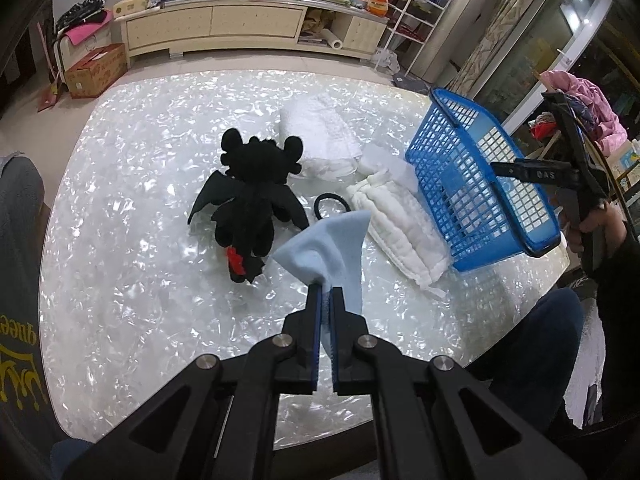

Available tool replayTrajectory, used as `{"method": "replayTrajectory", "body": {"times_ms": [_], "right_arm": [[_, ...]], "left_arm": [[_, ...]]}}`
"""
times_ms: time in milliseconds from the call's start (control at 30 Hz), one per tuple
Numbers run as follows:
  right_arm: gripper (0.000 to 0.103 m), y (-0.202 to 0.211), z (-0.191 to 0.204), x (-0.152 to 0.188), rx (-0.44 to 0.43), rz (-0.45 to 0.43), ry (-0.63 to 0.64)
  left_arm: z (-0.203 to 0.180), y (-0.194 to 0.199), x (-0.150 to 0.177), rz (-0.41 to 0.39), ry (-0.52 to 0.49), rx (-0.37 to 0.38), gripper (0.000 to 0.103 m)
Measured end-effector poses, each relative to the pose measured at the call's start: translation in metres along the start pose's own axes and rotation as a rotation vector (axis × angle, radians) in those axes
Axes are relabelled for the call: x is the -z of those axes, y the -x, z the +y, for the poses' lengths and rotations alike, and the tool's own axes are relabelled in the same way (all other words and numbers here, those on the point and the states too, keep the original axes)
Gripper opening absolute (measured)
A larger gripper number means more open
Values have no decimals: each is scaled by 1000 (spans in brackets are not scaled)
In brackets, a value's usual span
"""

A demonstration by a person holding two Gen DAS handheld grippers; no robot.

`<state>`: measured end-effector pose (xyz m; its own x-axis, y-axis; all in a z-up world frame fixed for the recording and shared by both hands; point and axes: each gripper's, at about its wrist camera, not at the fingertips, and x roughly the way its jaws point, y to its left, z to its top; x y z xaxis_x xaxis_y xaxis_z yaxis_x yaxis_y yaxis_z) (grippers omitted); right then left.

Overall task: Organize soft objects
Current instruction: 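Carry the grey pad into the blue basket with the right gripper while the left gripper holds the blue cloth, then lower the light blue cloth into the basket and open the left gripper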

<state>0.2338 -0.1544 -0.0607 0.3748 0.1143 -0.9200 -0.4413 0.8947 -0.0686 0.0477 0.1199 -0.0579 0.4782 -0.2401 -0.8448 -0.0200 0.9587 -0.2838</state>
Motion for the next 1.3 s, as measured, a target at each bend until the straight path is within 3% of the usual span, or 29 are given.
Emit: {"method": "replayTrajectory", "body": {"times_ms": [467,700,1067,1300], "right_arm": [[103,46,-18,58,99,-100,-14],[103,56,-39,81,87,-128,-77],[103,63,-58,93,85,-161,-140],[103,59,-69,96,81,-164,-159]], "left_arm": [[-54,23,-12,-45,-81,49,3],[-99,26,-35,-60,-169,79,3],[-170,12,-79,-69,-293,97,3],[-212,-25,-95,-17,-360,116,3]]}}
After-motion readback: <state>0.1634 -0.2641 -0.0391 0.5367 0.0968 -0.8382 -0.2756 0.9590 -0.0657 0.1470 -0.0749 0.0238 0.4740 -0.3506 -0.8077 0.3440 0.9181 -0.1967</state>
